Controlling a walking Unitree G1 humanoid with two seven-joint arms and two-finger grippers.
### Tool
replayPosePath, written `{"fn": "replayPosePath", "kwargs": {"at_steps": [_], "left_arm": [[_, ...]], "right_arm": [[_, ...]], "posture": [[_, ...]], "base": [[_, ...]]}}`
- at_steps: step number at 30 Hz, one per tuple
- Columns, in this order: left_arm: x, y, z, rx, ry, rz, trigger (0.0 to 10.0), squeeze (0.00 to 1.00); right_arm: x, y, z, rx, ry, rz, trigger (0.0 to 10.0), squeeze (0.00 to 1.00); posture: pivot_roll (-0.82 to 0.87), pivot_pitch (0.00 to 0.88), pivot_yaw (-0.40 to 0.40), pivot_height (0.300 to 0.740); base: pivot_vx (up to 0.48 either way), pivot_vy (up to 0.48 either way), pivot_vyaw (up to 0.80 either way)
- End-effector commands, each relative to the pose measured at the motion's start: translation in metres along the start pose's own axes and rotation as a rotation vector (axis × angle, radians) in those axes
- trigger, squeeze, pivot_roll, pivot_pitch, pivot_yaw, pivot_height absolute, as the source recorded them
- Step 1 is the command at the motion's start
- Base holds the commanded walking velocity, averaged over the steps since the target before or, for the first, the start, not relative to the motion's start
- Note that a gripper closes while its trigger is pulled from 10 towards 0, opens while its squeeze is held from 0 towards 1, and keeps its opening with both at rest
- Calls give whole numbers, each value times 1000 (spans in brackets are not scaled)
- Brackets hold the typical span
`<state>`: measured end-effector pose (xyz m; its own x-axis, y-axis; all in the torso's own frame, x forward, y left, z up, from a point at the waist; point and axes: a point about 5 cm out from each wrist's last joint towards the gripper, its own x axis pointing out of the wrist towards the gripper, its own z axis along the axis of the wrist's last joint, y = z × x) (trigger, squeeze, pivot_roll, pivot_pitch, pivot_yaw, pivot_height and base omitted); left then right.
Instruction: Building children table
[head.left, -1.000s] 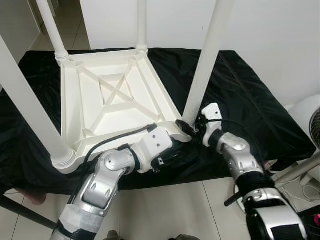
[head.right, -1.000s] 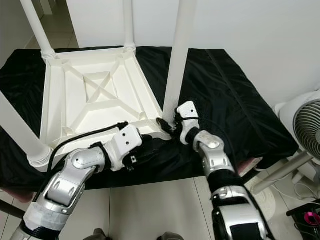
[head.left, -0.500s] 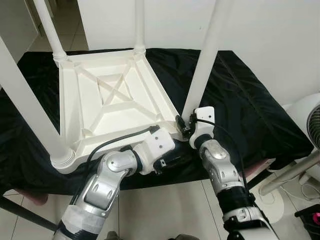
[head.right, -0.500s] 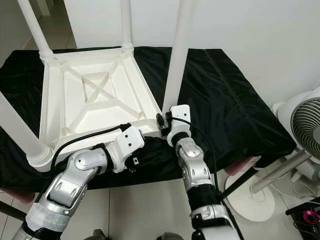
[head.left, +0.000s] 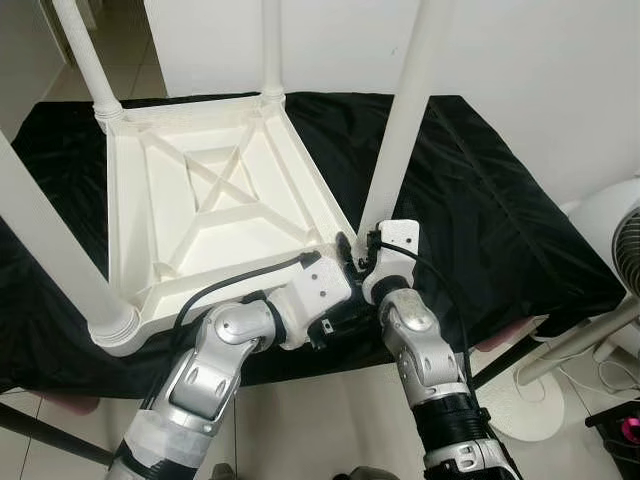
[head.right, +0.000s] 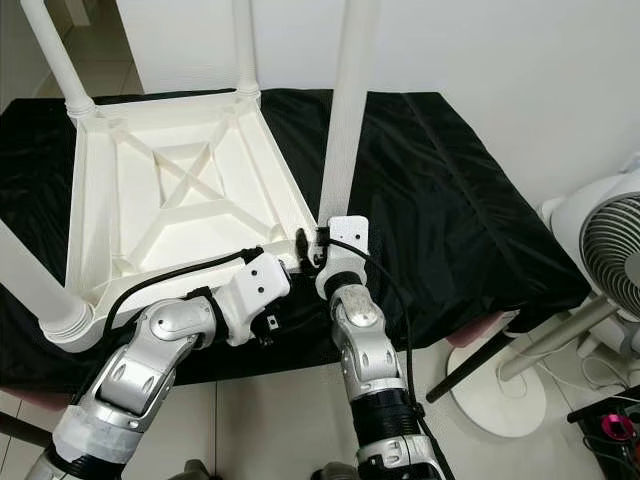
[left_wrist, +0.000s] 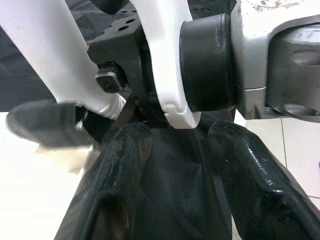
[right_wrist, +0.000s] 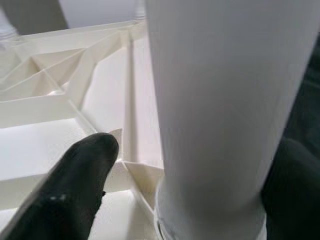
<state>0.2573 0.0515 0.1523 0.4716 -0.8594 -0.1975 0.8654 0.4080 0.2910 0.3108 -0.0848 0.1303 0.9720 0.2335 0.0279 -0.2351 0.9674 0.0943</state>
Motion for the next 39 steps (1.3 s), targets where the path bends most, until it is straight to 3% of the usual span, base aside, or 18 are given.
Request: {"fn": "replayPosePath", "kwargs": {"at_steps": [1,2,7,9,13,15,19,21,29,36,37,38,39], "left_arm": [[1,3,-2,-14,10,67,10000,0],[1,3,-2,-14,11,67,10000,0],[1,2,-2,-15,11,67,10000,0],[1,2,-2,-15,11,67,10000,0],[1,3,-2,-13,12,67,10000,0],[1,3,-2,-10,12,65,10000,0],[0,4,-2,-9,13,64,10000,0],[1,5,-2,-5,13,65,10000,0],[2,7,0,7,9,68,10000,0],[2,8,0,12,8,68,10000,0],[2,9,0,13,9,69,10000,0],[2,9,0,13,9,69,10000,0],[1,9,0,13,10,71,10000,0]], "right_arm": [[-4,0,-5,14,26,41,10000,1000],[-6,-6,-5,11,30,65,10000,0],[-9,-18,-5,-17,33,101,10000,0],[-11,-34,-4,-96,38,172,10000,0],[-12,-45,-4,-169,44,243,10000,0],[-9,-56,-3,-201,68,315,10000,0],[-8,-60,-3,-210,74,333,10000,0],[1,-66,1,-254,94,386,10000,0],[26,-63,9,-352,117,476,10000,0],[34,-59,11,-375,117,507,10000,0],[34,-59,9,-376,129,524,2196,0],[34,-59,9,-376,129,524,2196,0],[34,-60,6,-369,143,533,0,0]], "posture": [[-92,7,-27,740],[-92,8,-27,740],[-91,8,-28,740],[-90,5,-26,740],[-90,6,-25,740],[-87,2,-19,740],[-87,2,-19,740],[-83,0,-19,740],[-75,0,-15,740],[-71,0,-11,740],[-67,0,-12,740],[-67,0,-12,740],[-67,0,-12,740]], "base": [[0,0,0],[0,0,0],[0,0,0],[0,0,0],[0,0,0],[0,0,0],[0,0,0],[0,0,0],[0,0,0],[0,0,0],[0,0,0],[0,0,0],[0,0,0]]}}
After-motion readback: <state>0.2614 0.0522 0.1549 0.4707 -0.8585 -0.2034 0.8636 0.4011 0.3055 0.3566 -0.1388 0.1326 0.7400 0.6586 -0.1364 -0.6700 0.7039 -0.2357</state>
